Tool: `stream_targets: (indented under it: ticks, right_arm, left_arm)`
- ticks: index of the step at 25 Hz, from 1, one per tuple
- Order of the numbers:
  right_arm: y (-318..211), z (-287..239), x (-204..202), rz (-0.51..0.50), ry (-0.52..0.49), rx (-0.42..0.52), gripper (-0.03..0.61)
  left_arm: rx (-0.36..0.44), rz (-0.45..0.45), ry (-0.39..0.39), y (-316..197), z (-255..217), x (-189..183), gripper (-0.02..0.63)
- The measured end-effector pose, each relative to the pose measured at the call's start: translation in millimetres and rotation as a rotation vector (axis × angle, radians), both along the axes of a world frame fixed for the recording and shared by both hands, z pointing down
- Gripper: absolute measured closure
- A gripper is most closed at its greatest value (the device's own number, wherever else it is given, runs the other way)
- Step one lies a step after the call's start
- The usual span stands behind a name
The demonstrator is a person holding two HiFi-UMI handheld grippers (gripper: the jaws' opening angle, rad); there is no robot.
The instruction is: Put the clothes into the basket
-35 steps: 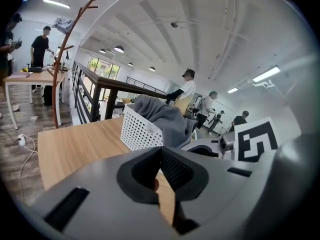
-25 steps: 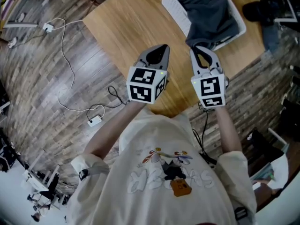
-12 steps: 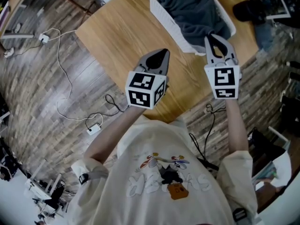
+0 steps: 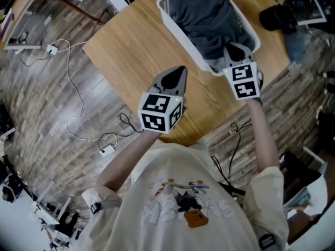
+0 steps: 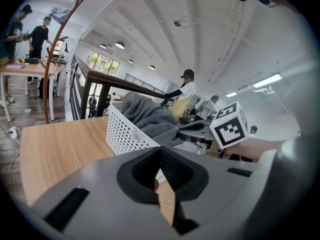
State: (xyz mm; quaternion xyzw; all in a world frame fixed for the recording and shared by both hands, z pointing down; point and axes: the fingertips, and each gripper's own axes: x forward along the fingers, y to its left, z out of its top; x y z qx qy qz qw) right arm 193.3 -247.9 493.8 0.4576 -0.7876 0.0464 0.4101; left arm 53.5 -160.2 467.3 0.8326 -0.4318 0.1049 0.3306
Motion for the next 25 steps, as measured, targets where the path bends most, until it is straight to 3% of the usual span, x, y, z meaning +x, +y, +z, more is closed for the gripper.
stream_targets:
  ticks: [6, 14, 19, 25]
  right_arm:
    - [-10, 31, 3, -0.002, -0.042, -0.133, 0.544]
    - [0, 63, -9, -0.183, 0.19, -0.36, 0.545]
    - [5, 66, -10, -0.23, 0.251, -0.392, 0.545]
    - [-1, 59, -15, -0.221, 0.259, -0.354, 0.543]
  left_arm:
    - [-0.018, -0.011, -0.007, -4, 9, 15, 0.612]
    - [-0.041, 0.002, -0.001, -17, 16, 30, 0.612]
    - [-0.037, 0.012, 0.003, -23, 13, 35, 0.612]
    - [-0.041, 0.024, 0.007, -21, 11, 33, 0.612]
